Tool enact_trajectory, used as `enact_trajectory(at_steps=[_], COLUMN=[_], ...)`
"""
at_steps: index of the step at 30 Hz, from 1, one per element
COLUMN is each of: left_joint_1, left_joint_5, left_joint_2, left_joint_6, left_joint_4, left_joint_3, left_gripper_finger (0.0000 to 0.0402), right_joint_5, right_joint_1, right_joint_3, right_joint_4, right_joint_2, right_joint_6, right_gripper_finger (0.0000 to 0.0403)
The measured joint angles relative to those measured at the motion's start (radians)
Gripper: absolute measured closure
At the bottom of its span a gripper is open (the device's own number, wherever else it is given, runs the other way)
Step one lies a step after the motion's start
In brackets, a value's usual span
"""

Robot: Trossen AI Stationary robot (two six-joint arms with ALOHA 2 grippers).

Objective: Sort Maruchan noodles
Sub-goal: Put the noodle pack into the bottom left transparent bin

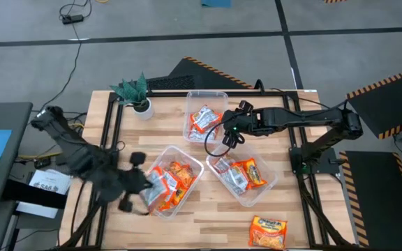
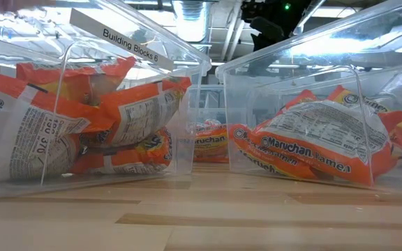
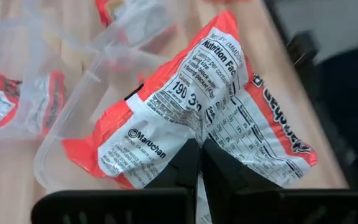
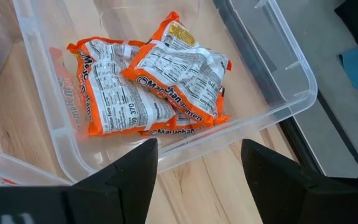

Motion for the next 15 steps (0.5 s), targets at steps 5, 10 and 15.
enact_trajectory(at_steps=[5,10,15], left_joint_1=[0.185,0.323,0.359], left_joint_5=[0.073,0.094,0.202], left_joint_2=[0.039,0.044,0.034], left_joint_6=[0.148,0.162,0.175], left_joint_4=[0.074,0.179,0.301], left_joint_3=[-0.093,-0.218,-0.276], left_gripper_finger=[0.0401,0.04,0.0364], right_joint_5=[0.0,0.003,0.004], right_joint_1=[0.0,0.006,0.007], right_joint_3=[0.0,0.0,0.001], right_joint_4=[0.002,-0.001,-0.015], right_joint_2=[0.0,0.0,-0.022], right_joint_6=[-0.002,-0.049,-0.076], right_gripper_finger=[0.0148,0.0148,0.0148])
